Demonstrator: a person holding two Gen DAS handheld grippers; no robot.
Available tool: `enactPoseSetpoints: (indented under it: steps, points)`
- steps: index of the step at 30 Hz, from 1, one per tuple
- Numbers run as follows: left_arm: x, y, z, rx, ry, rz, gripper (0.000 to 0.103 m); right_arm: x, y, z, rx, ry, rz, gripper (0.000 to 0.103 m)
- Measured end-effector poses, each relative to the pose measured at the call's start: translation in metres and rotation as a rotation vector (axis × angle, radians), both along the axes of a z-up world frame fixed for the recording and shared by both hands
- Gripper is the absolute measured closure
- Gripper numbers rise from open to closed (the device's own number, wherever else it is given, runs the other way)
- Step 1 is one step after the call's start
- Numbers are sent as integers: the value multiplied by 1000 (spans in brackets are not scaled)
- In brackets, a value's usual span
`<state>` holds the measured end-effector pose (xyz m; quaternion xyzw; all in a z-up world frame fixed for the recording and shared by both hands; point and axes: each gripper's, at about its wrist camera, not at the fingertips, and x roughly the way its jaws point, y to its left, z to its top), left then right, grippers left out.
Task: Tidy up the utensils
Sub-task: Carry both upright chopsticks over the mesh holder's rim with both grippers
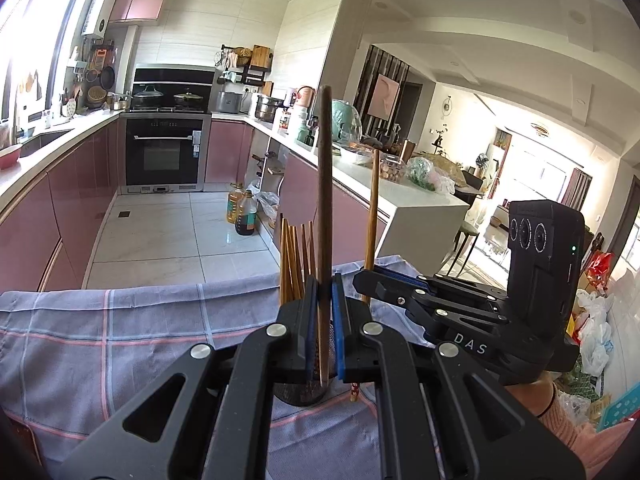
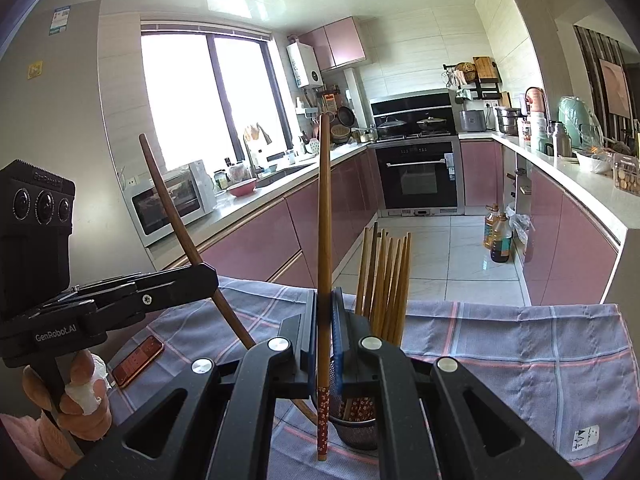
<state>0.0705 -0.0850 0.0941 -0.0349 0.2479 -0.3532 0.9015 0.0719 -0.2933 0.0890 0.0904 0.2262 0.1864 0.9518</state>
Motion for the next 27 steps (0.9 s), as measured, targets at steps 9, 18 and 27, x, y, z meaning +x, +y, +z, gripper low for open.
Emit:
enactPoseSetpoints:
  steps: [9,18,27]
  points:
    - [-3,-4,2,10,-13,3,95,4,-2,1,3,-5,-11,97]
    - [-3,-7,2,19,-12,10,95,9,-1,4,-1,-9,-22,97]
    - [-2,-10,4,23,-10,15,95,12,-2,6,-3,-10,-26,97]
